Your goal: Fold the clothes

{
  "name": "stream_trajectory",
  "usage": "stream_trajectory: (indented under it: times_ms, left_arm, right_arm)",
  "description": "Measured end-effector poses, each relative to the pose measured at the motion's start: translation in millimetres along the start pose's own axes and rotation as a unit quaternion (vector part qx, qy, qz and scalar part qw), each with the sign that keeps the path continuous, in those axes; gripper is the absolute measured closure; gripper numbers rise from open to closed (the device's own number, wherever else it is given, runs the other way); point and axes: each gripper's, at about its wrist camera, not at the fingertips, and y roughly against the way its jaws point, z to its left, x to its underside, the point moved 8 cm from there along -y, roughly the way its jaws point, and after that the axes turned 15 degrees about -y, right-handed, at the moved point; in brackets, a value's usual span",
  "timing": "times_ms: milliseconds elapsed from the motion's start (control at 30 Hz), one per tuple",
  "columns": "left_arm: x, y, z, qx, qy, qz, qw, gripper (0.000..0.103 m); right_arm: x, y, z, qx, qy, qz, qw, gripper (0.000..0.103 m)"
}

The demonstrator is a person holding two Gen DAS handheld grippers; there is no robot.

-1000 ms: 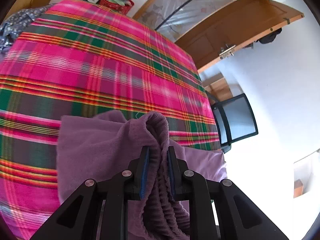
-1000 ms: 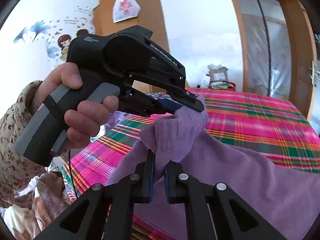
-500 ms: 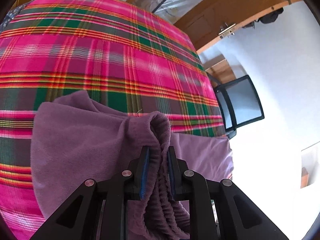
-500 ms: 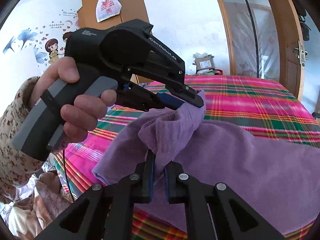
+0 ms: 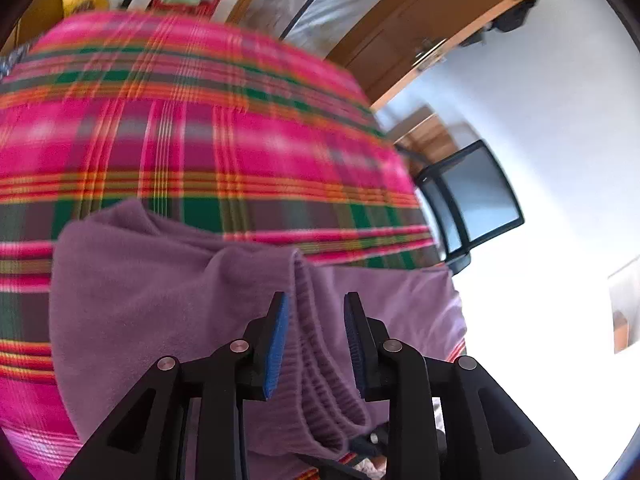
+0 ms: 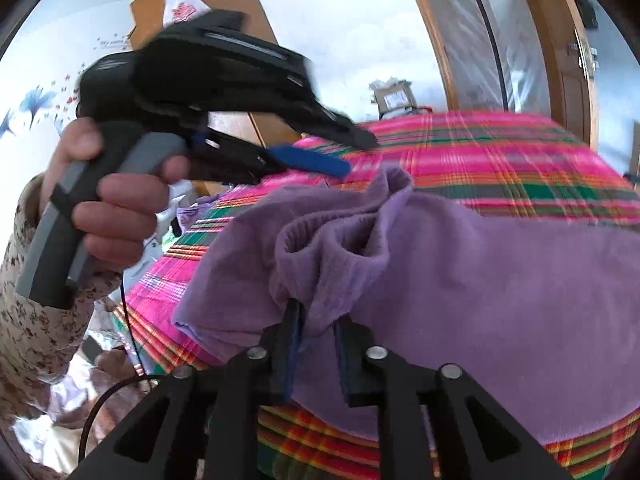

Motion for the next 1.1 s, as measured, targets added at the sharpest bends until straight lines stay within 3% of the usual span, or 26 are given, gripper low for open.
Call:
stream_trajectory:
  times_ms: [33,233,367,533,633,700,733,833,967,1100]
  left_arm:
    - [1,5,2,-0.003,0.002,-0.006,1.0,0.072]
    - [23,33,33,-0.032,0.038,-0.031,0.9983,0.072]
    - [48,52,56,-0.068,0.068,-0.047,0.9942,0.072]
    - [78,72,73,-0.089,0.095,-0.072,0.9889,0.072]
    - [94,75,82,-0.103,0.11,-0.075,0.9857,0.072]
    - [103,73,86,-0.1,0.121,-0.072,0.985,0.072]
    - [105,74,88,-0.098,0.124,-0.073,0.9848,0.072]
    - [109,76,93,-0.094,0.129,-0.078,0.9842,0.072]
    - [112,78,95,-0.088,0.136,-0.084,0.9831,0.072]
    - [119,74,96,-0.089,0.143,-0.077,0.9826,0.072]
  right_arm:
    - [0,2,-5,0.001,-0.005,-0.002,1.0,0.067]
    - [-16,20,-28,-0.014,-0.028,-0.016,0.999,0.058]
    - [-36,27,-29,-0.027,-0.033,-0.039,0.998,0.058]
    - [-32,1,0,-0.071,0.027,0.023,0.997,0.058]
    - [-26,-13,10,-0.07,0.064,0.046,0.994,0.058]
    - [-21,-20,15,-0.054,0.095,0.056,0.992,0.063]
    - [-20,-22,17,-0.048,0.105,0.059,0.992,0.075]
    - [-17,-21,12,-0.032,0.107,0.065,0.992,0.084]
    - [-15,-20,8,-0.03,0.089,0.076,0.993,0.081]
    - [-13,-23,14,-0.018,0.113,0.071,0.991,0.081]
